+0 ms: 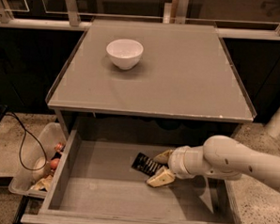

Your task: Pick rxbar chocolate from top drawer and place on counter

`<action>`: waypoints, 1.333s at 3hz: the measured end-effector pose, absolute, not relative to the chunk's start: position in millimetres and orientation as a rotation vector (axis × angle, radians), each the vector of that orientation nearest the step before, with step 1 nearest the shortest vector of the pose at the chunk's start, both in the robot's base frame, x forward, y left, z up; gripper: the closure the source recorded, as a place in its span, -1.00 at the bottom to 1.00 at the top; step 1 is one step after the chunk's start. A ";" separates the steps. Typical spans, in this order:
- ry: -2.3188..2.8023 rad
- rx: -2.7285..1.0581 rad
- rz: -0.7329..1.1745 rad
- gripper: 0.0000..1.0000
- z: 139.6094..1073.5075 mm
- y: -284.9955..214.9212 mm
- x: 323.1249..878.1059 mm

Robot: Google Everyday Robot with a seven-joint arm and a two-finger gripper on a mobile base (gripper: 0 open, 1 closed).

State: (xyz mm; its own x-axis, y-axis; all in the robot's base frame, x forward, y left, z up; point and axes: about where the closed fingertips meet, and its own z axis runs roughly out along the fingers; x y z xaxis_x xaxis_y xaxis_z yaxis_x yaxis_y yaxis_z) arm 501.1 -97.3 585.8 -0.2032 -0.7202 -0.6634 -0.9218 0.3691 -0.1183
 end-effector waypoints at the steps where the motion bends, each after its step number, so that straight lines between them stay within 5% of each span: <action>1: 1.991 -1.415 0.404 1.00 586.1 -97.2 501.1; 4: 1.889 -1.464 0.357 1.00 625.5 -100.2 470.2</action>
Offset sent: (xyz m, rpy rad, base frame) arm 0.0000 0.0000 0.0000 0.0000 0.0000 0.0000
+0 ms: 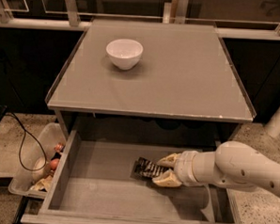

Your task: Pick rxbar chocolate from top drawer and place on counter

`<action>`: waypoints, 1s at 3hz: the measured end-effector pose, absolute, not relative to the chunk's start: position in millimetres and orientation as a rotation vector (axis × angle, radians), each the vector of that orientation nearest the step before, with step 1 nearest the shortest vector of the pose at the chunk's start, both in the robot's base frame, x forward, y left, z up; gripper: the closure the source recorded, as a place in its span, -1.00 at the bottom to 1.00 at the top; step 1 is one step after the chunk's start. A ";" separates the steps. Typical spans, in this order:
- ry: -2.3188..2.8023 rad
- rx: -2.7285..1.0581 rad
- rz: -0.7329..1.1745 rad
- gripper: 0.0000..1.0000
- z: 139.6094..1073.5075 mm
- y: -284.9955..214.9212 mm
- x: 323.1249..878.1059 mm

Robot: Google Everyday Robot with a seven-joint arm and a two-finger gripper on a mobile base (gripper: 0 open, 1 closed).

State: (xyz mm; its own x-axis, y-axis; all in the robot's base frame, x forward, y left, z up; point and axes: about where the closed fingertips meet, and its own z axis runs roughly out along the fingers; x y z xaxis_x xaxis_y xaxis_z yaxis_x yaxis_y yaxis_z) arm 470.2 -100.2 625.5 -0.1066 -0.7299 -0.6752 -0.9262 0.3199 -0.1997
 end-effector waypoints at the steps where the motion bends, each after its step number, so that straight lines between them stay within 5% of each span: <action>1: 1.799 -1.471 0.332 1.00 659.6 -108.4 449.0; 3: 1.616 -1.485 0.246 1.00 765.9 -136.0 427.5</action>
Offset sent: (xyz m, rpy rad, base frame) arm -0.0568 -0.0383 0.1315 0.0752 -0.2467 0.1096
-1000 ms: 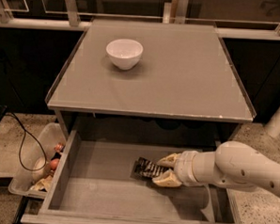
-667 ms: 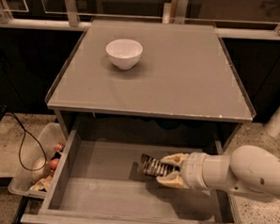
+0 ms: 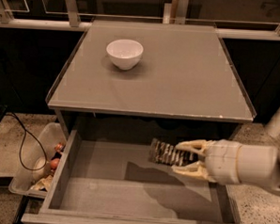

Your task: Pick rxbar chocolate from top drawer and place on counter

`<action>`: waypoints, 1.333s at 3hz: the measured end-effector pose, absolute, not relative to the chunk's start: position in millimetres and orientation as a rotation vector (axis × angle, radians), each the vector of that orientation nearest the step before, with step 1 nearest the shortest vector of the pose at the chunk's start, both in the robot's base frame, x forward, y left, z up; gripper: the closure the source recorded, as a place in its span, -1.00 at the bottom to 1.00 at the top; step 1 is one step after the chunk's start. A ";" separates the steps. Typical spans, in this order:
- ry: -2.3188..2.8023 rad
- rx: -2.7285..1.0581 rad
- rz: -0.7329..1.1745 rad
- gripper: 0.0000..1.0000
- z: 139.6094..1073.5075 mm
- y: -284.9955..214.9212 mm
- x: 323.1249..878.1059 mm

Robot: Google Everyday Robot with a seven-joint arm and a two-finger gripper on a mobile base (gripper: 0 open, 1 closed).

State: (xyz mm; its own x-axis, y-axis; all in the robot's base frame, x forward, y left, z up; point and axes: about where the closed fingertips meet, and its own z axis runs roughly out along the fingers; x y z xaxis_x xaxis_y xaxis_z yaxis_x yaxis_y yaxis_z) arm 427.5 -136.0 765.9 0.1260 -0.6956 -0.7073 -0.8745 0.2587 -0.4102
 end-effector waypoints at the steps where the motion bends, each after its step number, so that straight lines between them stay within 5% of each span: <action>1: 1.562 -1.485 0.155 1.00 844.1 -146.6 452.2; 4: 1.563 -1.481 0.176 1.00 941.1 -108.6 615.4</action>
Offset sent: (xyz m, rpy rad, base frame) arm 0.1455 0.0107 0.2232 -0.0599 -0.1512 -0.0467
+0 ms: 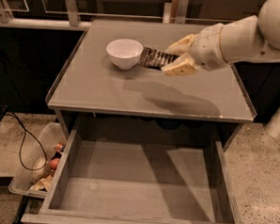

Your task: Pick rxbar chocolate from top drawer and place on counter

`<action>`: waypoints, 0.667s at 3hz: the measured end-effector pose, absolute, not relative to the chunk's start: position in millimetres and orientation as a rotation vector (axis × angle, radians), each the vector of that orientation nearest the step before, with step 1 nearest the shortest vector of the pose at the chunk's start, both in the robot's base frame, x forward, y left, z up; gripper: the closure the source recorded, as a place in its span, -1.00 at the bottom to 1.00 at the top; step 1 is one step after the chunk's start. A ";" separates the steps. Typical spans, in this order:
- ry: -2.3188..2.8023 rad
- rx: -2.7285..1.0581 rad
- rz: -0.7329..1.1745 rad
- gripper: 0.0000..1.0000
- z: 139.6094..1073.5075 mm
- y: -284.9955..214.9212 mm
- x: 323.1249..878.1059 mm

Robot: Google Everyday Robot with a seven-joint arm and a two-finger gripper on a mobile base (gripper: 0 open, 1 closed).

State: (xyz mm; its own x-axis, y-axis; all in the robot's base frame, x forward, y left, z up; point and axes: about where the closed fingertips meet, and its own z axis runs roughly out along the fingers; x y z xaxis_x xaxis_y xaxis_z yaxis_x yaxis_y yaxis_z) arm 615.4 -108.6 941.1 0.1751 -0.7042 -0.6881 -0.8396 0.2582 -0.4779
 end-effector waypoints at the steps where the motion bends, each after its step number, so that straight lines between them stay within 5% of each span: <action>1: 1.574 -1.514 0.244 1.00 911.0 -96.4 646.4; 2: 1.620 -1.531 0.310 1.00 863.4 -115.7 651.0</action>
Offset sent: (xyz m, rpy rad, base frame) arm 0.0376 -0.0505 -0.1373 0.0069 0.2127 0.0421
